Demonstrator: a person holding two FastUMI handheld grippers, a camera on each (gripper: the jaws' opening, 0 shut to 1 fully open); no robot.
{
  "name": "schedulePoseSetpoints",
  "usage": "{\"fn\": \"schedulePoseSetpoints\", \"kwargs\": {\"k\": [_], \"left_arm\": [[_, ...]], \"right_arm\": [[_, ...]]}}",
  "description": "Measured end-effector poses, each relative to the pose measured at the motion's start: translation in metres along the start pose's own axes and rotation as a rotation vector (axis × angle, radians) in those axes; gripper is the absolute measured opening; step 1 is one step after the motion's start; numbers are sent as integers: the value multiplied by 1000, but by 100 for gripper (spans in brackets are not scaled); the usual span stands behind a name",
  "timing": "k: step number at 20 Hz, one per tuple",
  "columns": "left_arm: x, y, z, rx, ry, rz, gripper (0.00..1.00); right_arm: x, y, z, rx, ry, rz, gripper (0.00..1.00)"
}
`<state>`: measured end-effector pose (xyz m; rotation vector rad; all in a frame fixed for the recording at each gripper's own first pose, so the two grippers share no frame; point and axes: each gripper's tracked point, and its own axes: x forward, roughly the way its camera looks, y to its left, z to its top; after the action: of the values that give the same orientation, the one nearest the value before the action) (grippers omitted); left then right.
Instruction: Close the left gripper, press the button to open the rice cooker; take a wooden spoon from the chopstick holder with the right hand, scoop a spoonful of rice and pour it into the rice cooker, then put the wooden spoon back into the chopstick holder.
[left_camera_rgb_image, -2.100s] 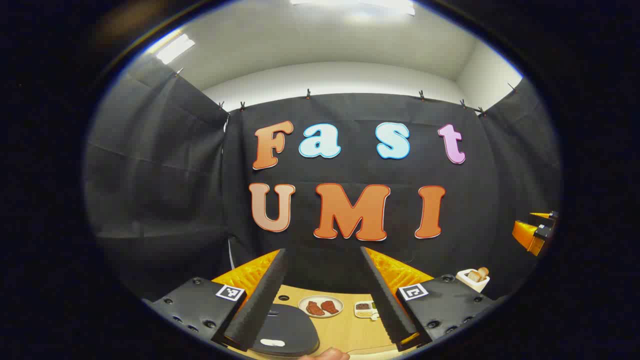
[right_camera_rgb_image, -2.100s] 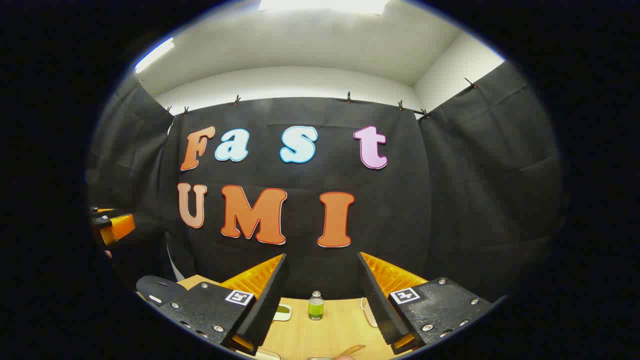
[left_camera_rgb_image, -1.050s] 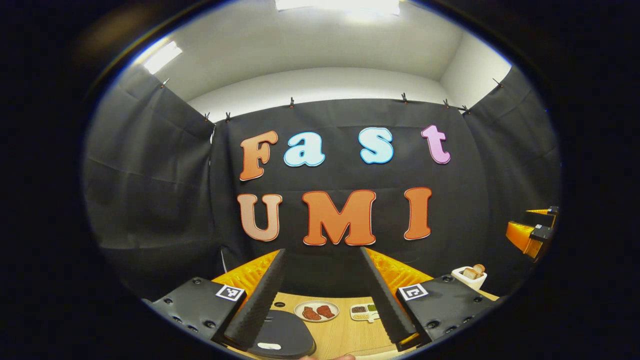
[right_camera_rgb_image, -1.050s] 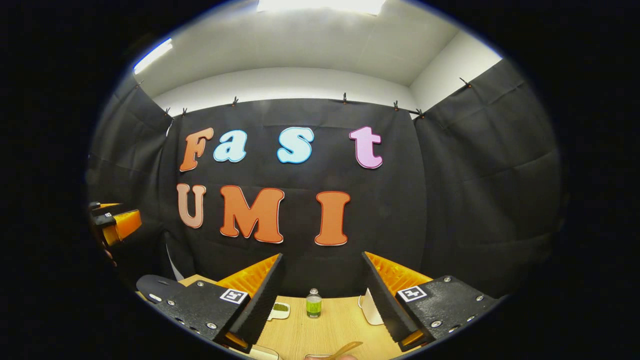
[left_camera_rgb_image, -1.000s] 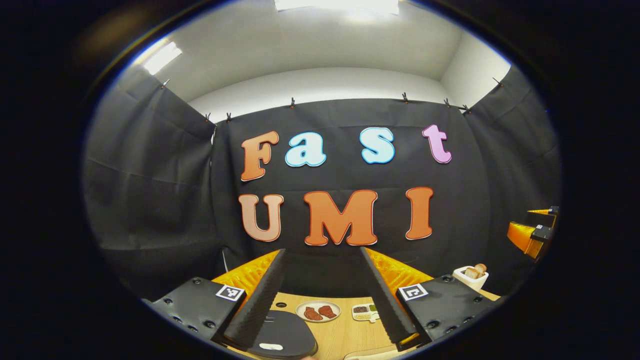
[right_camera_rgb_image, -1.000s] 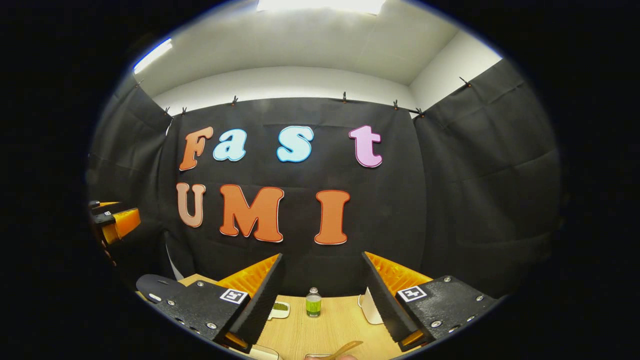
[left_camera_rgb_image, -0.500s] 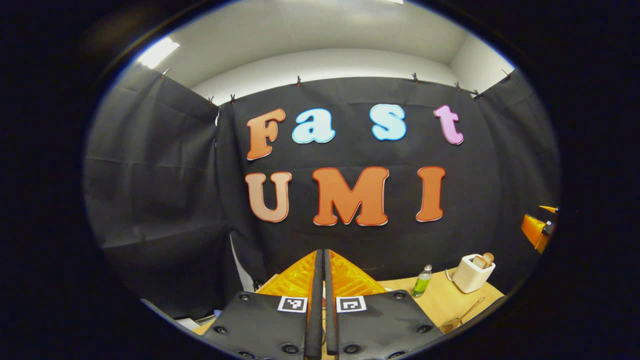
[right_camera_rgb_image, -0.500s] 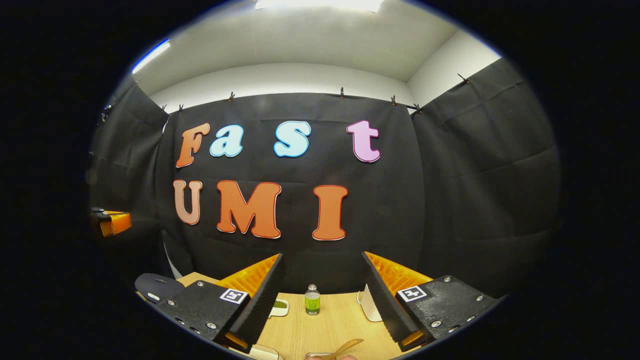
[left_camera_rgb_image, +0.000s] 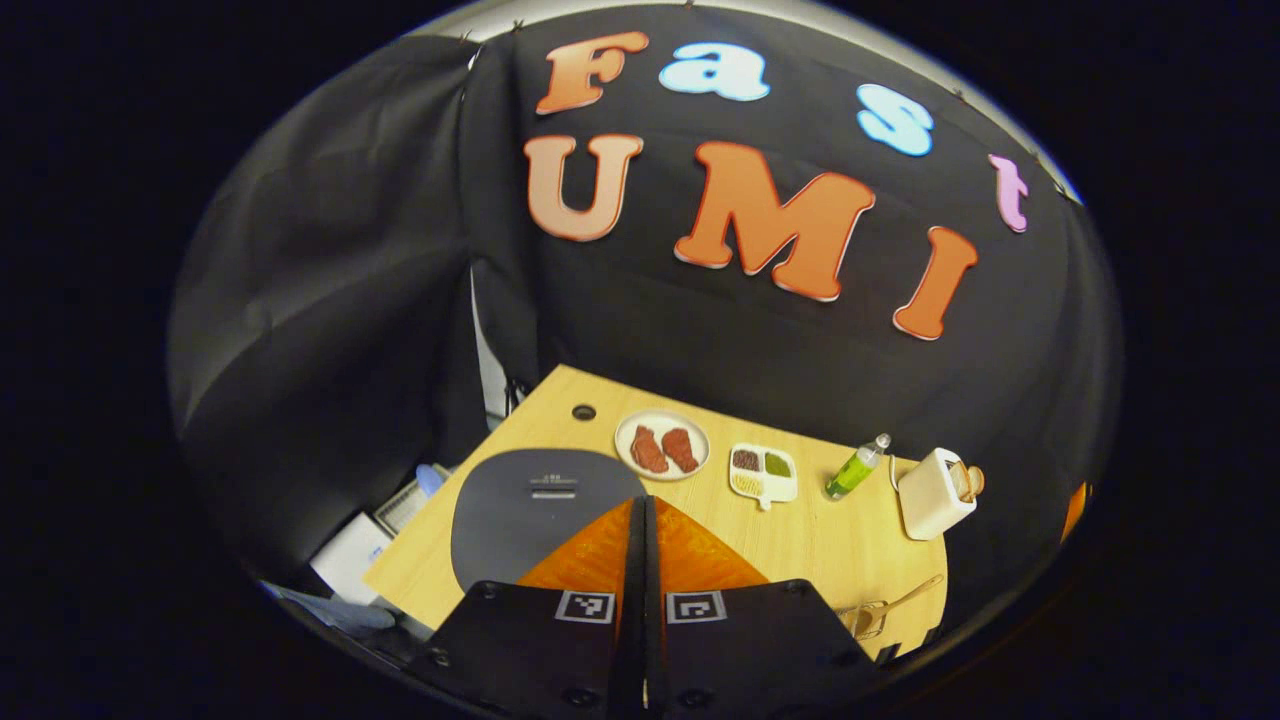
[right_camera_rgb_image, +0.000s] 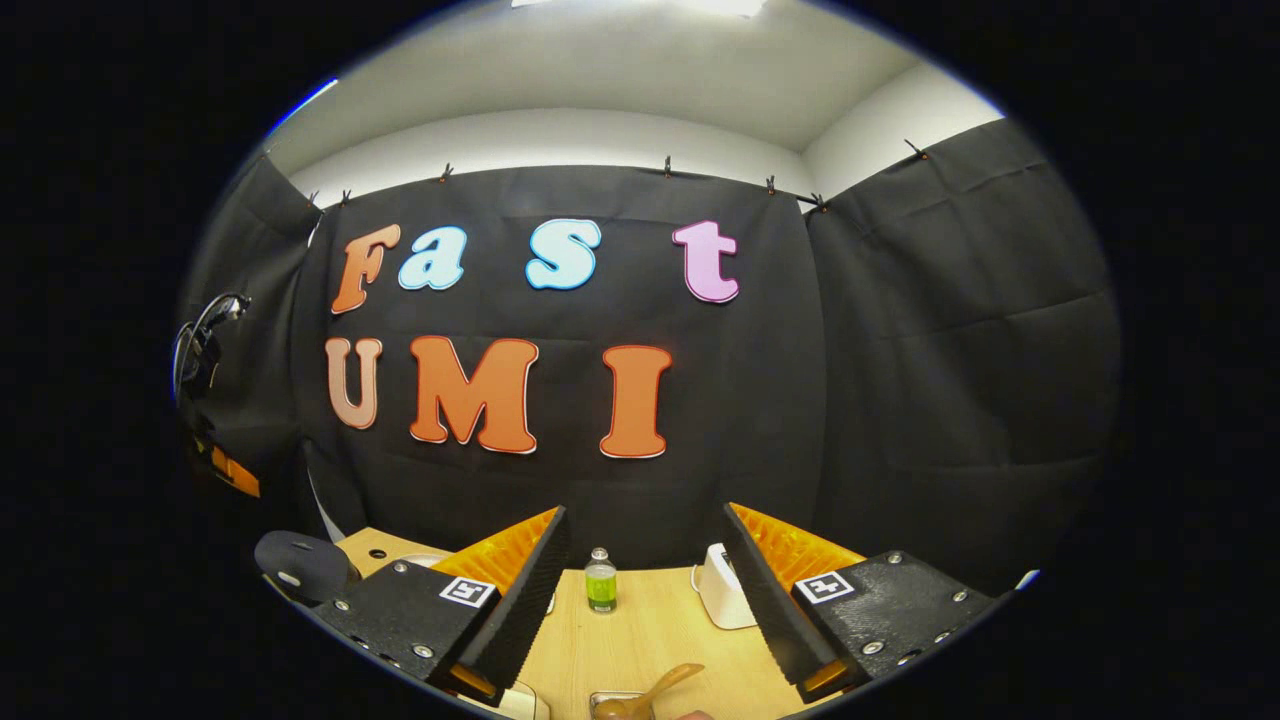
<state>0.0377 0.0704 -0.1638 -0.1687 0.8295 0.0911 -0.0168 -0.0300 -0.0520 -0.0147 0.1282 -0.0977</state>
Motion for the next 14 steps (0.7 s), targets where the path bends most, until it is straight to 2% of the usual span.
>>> {"fn": "schedulePoseSetpoints", "kwargs": {"k": [7,10,14], "left_arm": [[36,30,-70,-150,342,41,5],[50,38,-107,-171,479,44,5],[64,47,-126,-197,542,71,5]], "right_arm": [[-7,-11,-34,-11,100,-39,93],[-7,-12,-48,-6,138,-47,94],[-9,-17,-64,-5,183,-64,93]]}}
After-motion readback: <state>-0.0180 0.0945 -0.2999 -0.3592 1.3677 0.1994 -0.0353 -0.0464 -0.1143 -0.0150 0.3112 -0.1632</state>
